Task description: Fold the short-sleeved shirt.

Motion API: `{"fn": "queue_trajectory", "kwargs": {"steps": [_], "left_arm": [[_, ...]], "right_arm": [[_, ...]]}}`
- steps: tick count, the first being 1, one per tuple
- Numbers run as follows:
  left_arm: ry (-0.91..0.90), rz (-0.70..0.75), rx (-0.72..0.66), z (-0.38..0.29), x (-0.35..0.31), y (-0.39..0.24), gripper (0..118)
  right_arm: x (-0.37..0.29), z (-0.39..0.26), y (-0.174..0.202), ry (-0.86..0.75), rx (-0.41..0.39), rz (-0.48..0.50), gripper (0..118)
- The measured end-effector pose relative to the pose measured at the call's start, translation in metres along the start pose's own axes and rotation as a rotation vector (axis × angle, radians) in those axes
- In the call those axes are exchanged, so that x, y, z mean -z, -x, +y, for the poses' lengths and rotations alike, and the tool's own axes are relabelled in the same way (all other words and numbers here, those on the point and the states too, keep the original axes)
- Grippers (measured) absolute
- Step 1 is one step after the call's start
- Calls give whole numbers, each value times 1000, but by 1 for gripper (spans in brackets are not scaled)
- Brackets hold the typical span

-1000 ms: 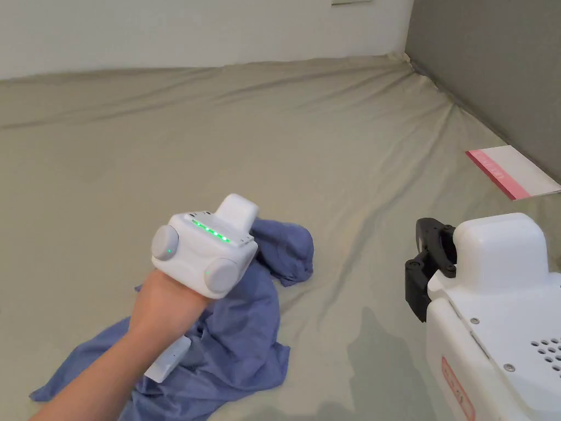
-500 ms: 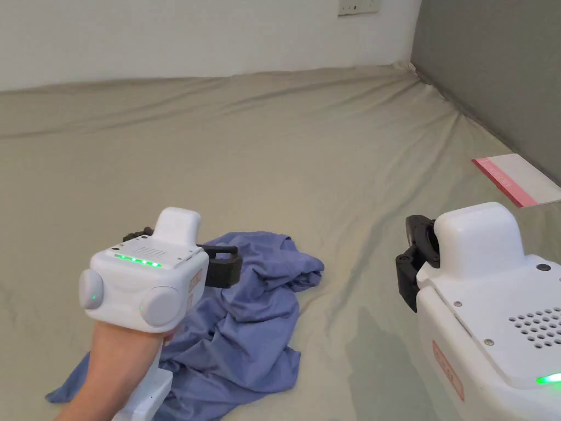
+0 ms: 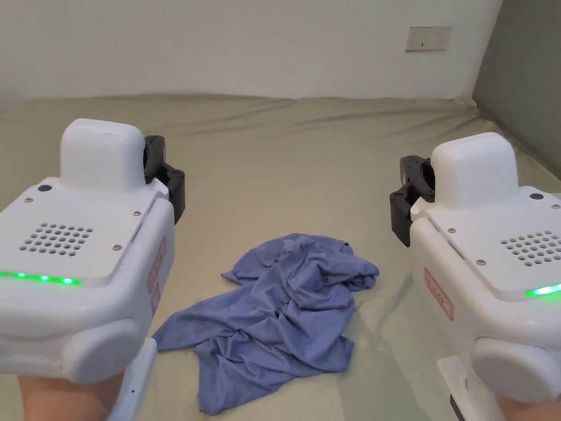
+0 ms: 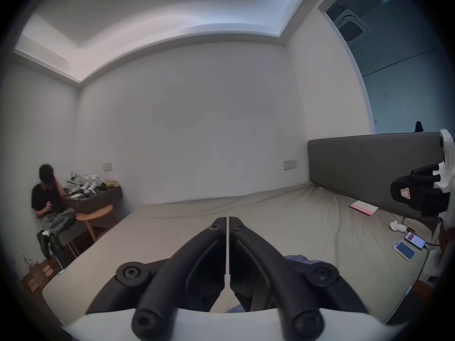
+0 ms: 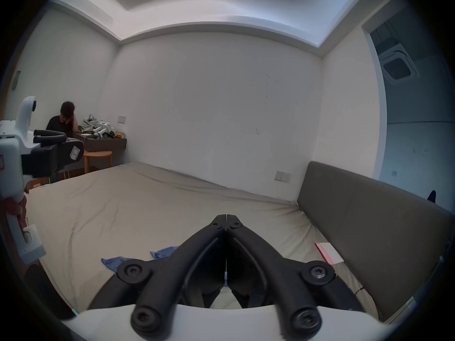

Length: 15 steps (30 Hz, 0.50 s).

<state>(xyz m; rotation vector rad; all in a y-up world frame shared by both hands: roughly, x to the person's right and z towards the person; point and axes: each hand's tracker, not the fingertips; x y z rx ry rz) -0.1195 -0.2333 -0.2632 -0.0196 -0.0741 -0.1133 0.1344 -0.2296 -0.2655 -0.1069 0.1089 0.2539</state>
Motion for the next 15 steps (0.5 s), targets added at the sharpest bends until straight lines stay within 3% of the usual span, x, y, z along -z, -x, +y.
{"fn": "queue_trajectory", "kwargs": {"steps": [6,15], "left_arm": [[-2,-15,-15,-1,-27,-7,0],[20,-23,-28,-5,-22,-2,0]], "right_arm": [[-14,7,25,-42,-34,37,1],[-14,5,31,-30,-45,58,1]]}}
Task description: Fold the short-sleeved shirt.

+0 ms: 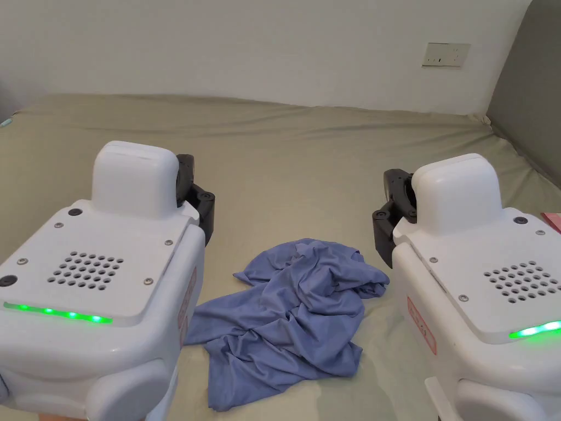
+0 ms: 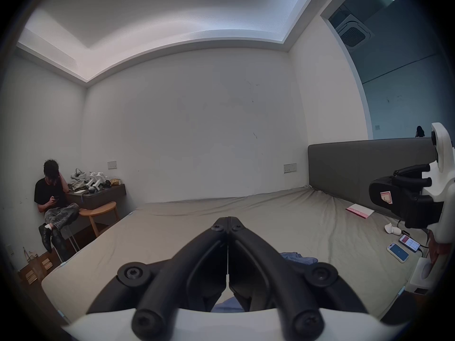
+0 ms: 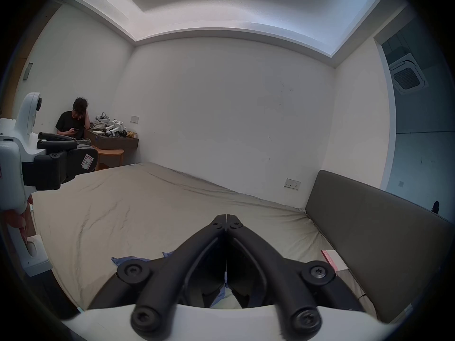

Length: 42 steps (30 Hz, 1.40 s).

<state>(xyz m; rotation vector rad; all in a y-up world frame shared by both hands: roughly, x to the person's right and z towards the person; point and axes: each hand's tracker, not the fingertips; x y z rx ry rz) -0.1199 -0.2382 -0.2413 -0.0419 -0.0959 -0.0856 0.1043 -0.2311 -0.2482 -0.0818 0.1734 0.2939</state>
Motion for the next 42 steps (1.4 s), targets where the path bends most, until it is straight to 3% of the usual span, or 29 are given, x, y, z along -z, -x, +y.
{"fn": "queue_trajectory", "kwargs": {"steps": [7,13,14,15,16,17,18,24,26,27,28,30,31,32,33,35,36,38,39,40,41,42], "left_arm": [[58,-3,10,-17,25,6,0],[392,-29,4,-105,83,32,0],[464,-16,-15,-128,99,38,12],[515,21,-16,-150,112,42,40],[560,36,-6,-174,125,45,84],[638,14,13,-196,138,48,107],[723,-10,9,-215,151,53,114],[874,48,-89,-286,195,75,113],[967,34,-89,-306,202,79,100],[942,-16,-163,-307,195,82,100],[864,33,-167,-300,190,82,95],[888,-19,-115,-294,190,76,74],[874,-56,-89,-291,187,73,49],[858,-67,-23,-286,187,67,12],[840,-75,51,-282,186,61,2],[808,-65,106,-271,182,53,2],[798,-71,64,-265,177,57,2],[754,-69,-51,-251,166,68,2],[744,-72,-110,-249,161,78,2],[734,-68,-143,-243,155,81,2],[715,-71,-154,-237,147,83,2],[713,-76,-149,-232,142,84,2]], "right_arm": [[18,-10,0,31,14,8,1],[38,-37,-5,105,18,22,1],[42,-43,-6,123,20,18,1],[46,-48,-9,139,27,15,1],[51,-54,-12,159,38,16,1],[57,-60,-15,185,50,20,1],[62,-66,-18,209,59,24,1],[93,-98,-32,321,28,-2,1],[108,-108,-39,375,53,33,1],[116,-112,-42,405,57,67,1],[125,-115,-46,430,55,90,1],[146,-118,-52,463,37,90,1],[158,-119,-56,481,37,101,1],[171,-119,-59,492,48,111,1],[185,-119,-62,501,52,117,1],[219,-120,-63,525,20,166,1],[240,-121,-63,527,-11,205,2],[287,-125,-63,571,-58,253,24],[310,-127,-62,609,-79,265,43],[332,-131,-60,636,-91,278,77],[357,-136,-58,672,-106,301,97],[377,-143,-55,709,-104,344,106]]}}
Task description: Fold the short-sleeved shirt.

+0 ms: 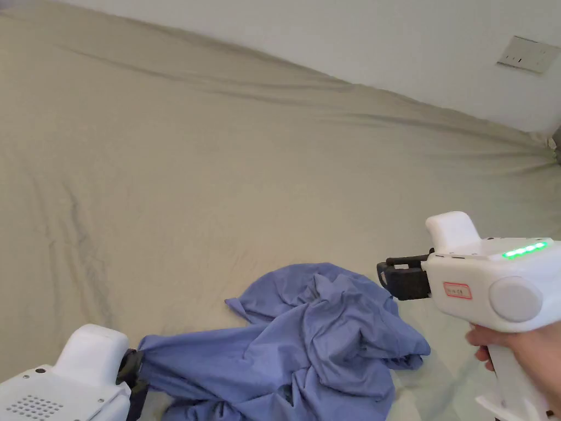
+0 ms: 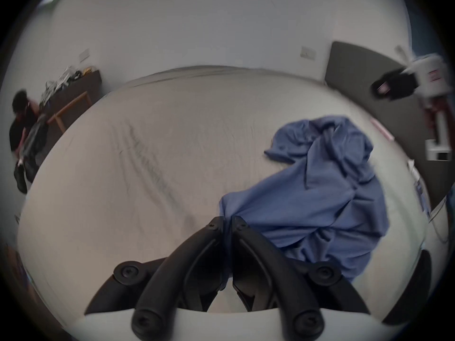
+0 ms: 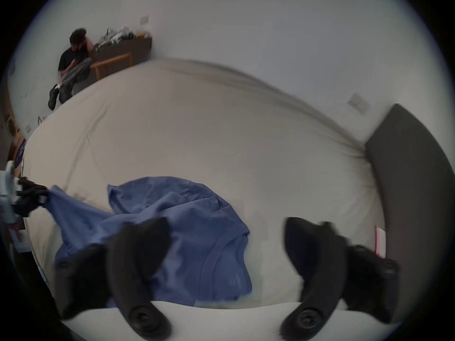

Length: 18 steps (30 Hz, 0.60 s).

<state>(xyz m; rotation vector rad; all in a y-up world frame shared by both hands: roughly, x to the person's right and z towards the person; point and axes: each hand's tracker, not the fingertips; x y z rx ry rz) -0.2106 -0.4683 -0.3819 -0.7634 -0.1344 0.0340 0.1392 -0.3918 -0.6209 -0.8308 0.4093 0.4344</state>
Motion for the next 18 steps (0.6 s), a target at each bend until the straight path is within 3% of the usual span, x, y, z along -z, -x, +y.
{"fn": "queue_trajectory", "kwargs": {"steps": [8,12,15,17,18], "left_arm": [[-4,5,-11,-8,-29,2,2],[-3,11,-13,-15,-27,0,2],[3,16,-7,-16,-26,0,2],[2,17,-19,-17,-26,1,2],[5,16,-16,-16,-26,1,2]], "right_arm": [[148,7,-17,309,-61,2,106],[168,-2,-5,341,-96,43,106],[163,1,-7,344,-76,46,102],[156,0,-9,321,-39,192,57],[148,1,-6,291,-52,246,21]]}}
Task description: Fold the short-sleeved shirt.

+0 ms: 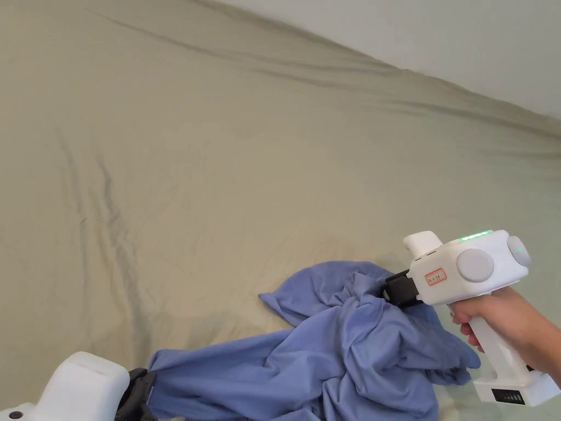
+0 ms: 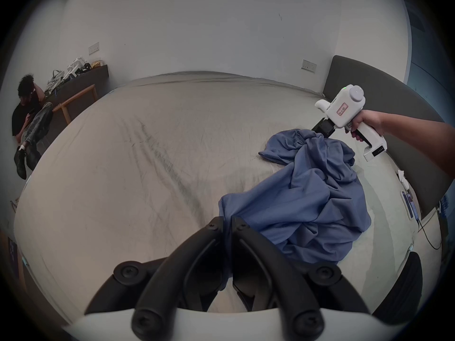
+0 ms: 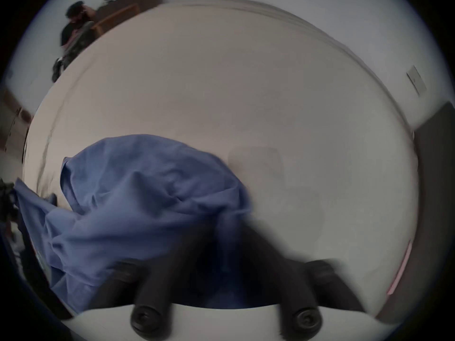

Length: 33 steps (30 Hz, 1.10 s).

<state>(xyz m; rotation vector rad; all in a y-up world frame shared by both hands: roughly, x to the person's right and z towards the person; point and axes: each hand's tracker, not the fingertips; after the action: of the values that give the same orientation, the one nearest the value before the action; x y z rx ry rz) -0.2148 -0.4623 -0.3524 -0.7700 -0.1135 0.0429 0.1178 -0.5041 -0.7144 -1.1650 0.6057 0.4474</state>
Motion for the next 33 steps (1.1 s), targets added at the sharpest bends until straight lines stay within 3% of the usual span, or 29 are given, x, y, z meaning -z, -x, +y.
{"fn": "queue_trajectory", "kwargs": {"steps": [1,2,5,8,21,28,33], "left_arm": [[-3,0,3,0,-1,-1,2],[-6,-2,2,2,-4,-1,2],[-22,15,17,8,-13,-1,2],[-59,41,13,17,-28,4,2],[-385,177,35,112,-132,26,2],[-554,240,82,163,-200,25,2],[-648,253,122,192,-249,8,2]], "right_arm": [[-1,0,10,-22,-48,-78,3],[1,0,20,-4,-104,-237,3],[-11,-4,34,-2,-162,-283,3],[-62,-9,33,-106,-93,-283,3],[-357,-116,57,-593,36,-410,3],[-447,-181,65,-800,165,-495,3],[-496,-213,82,-916,196,-516,3]]}}
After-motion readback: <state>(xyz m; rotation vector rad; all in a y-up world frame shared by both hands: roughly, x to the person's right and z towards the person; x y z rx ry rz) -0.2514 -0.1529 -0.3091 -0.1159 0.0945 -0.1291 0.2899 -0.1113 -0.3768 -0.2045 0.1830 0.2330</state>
